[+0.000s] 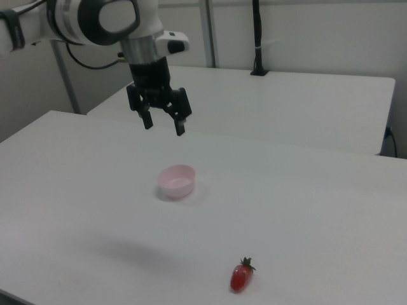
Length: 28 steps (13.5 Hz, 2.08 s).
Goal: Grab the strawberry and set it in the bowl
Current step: 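Move the open gripper over the red strawberry, then lower the gripper and close it on the red strawberry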
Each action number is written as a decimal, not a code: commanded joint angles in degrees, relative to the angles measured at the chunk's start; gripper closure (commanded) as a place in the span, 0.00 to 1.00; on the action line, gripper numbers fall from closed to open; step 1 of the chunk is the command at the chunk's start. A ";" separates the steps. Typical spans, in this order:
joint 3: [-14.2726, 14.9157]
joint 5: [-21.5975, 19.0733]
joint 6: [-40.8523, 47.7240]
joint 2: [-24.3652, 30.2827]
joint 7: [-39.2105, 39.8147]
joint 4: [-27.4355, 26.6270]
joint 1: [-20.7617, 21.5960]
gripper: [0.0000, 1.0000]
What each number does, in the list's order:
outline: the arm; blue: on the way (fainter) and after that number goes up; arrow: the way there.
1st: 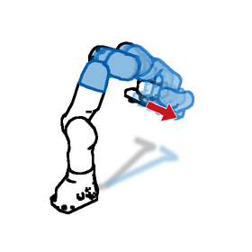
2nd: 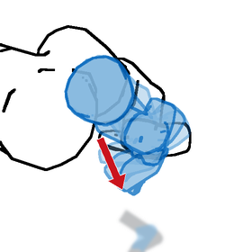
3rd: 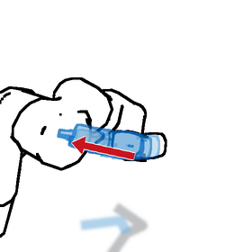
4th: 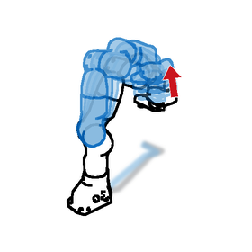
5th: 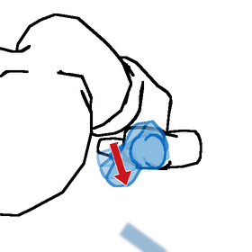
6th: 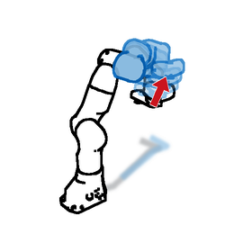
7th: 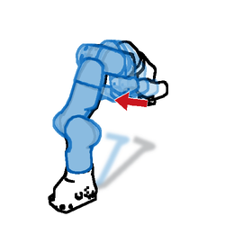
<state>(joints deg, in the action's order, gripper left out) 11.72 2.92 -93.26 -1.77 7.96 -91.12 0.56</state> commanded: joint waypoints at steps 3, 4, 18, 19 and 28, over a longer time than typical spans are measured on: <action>0.85 0.94 -0.43 -0.60 9.86 -4.41 -4.34 0.00; 1.81 1.03 -1.12 -1.30 10.32 -4.94 -4.86 0.00; 15.18 6.92 -36.27 -11.85 16.39 -27.08 -2.85 0.02; 15.18 6.92 -36.72 -12.38 16.39 -27.26 -2.85 0.03; 15.18 7.01 -38.31 -15.02 18.76 -27.35 -3.82 0.51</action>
<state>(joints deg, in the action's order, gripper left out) 26.22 8.76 -129.54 -17.03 24.83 -117.42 -3.71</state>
